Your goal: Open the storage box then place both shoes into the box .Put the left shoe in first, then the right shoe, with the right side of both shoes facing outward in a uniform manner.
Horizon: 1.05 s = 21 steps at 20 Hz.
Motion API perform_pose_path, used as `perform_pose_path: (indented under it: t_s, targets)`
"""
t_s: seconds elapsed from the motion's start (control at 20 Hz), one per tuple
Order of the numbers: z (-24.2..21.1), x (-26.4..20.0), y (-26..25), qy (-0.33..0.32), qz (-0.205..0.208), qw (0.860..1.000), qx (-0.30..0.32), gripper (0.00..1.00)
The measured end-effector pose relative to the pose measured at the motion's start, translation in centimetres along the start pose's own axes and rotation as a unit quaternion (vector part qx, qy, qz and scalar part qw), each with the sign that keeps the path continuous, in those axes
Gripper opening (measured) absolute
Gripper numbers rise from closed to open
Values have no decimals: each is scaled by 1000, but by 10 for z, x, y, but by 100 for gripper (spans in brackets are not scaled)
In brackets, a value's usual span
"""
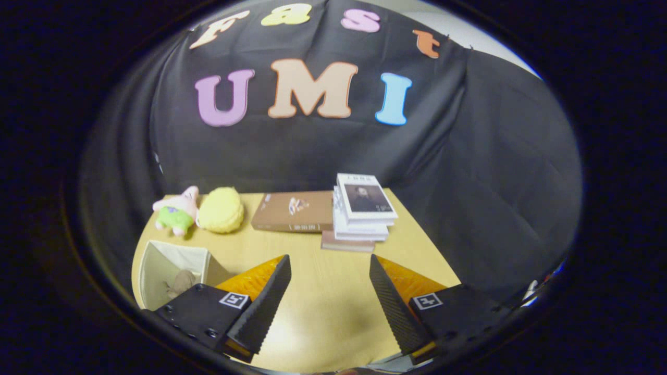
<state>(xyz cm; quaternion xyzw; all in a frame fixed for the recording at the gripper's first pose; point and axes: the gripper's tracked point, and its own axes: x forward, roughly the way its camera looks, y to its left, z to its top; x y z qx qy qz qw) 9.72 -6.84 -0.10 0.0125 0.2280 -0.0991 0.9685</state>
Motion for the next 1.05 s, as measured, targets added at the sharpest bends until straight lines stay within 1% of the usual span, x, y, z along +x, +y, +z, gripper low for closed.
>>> perform_pose_path:
  t_s: [0.1,0.2,0.3,0.4,0.55,0.7,0.9,1.05]
  targets:
    - [14,2,2,-47,25,999,10,98]
    - [25,4,7,-99,51,994,10,98]
    - [31,5,3,-143,56,988,3,98]
    - [32,1,3,-172,65,983,0,98]
    - [34,-4,0,-207,79,975,11,98]
    - [36,-11,-4,-229,93,968,38,97]
    - [40,-20,-15,-253,97,960,72,97]
    - [43,-25,-27,-268,90,956,77,98]
